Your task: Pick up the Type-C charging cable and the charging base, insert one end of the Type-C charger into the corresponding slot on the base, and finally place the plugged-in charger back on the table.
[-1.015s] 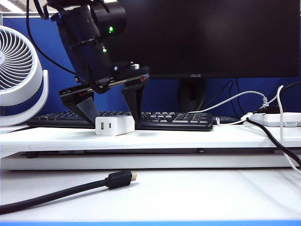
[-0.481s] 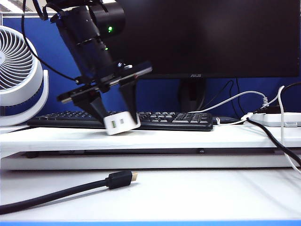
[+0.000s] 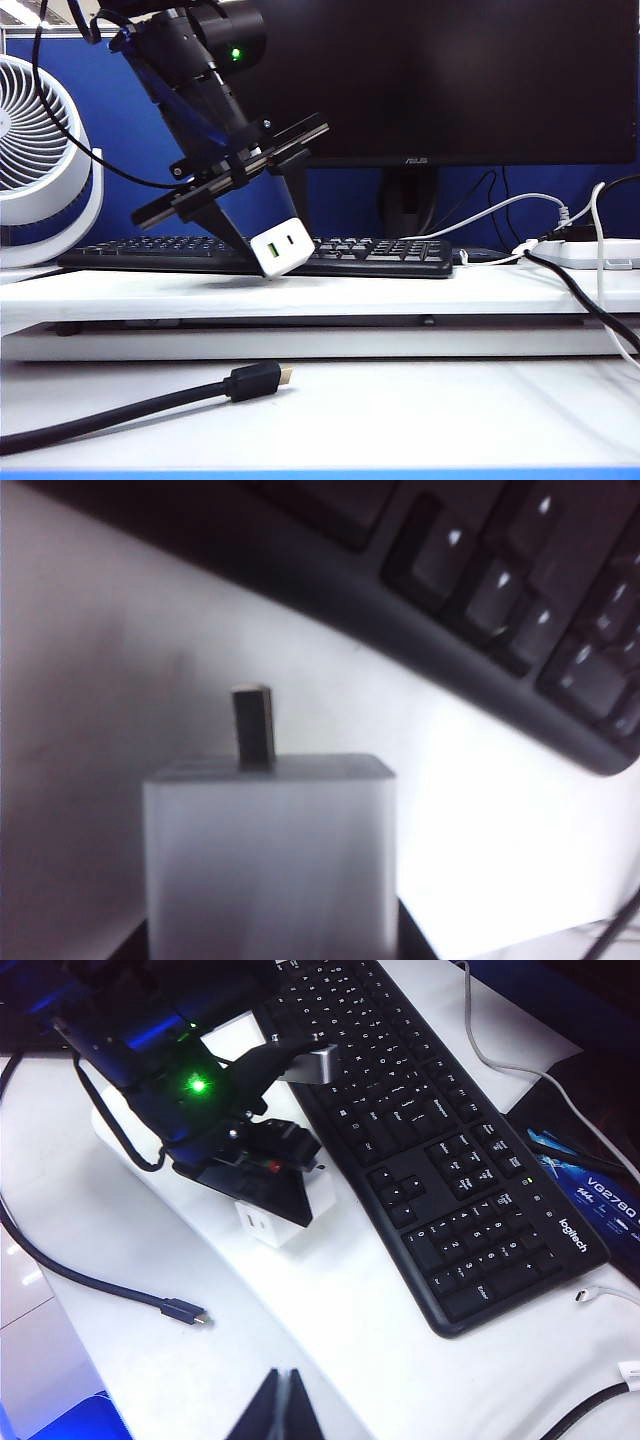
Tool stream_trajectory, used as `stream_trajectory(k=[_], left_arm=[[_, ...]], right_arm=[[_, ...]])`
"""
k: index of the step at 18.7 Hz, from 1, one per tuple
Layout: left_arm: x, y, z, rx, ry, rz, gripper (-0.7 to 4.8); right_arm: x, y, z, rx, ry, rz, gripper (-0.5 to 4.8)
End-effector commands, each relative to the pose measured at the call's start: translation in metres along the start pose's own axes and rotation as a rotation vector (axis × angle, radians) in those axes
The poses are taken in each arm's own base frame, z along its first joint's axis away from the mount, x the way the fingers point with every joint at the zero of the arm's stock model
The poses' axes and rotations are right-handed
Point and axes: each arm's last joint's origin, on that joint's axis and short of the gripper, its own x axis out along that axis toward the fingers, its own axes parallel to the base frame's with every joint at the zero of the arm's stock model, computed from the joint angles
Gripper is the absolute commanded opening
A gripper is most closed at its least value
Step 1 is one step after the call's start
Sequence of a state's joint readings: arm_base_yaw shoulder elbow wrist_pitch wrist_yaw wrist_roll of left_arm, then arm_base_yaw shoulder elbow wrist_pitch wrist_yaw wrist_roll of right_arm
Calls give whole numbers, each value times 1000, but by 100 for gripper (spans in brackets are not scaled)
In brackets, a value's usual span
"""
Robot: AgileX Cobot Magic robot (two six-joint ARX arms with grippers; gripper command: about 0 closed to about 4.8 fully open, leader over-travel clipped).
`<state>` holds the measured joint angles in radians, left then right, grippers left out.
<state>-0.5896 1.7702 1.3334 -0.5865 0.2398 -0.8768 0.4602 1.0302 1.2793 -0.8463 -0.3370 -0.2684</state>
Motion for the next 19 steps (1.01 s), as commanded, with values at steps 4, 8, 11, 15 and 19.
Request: stream_trajectory(k=[4, 8, 11, 15, 19], left_arm=[[-1, -6, 3, 32, -18, -76, 341], [-2, -9, 5, 127, -29, -109, 479], [-15, -20, 9, 409, -69, -131, 479], [-42, -40, 17, 1112, -125, -104, 479], [-47, -37, 15, 1535, -75, -6, 479]], right_arm=[[-4, 1, 3, -3, -26, 1, -5], [-4, 1, 2, -2, -25, 1, -5], [-4, 1, 3, -2, -29, 16, -5], [-4, 2, 3, -2, -36, 43, -5], [-4, 2, 3, -3, -36, 43, -5]])
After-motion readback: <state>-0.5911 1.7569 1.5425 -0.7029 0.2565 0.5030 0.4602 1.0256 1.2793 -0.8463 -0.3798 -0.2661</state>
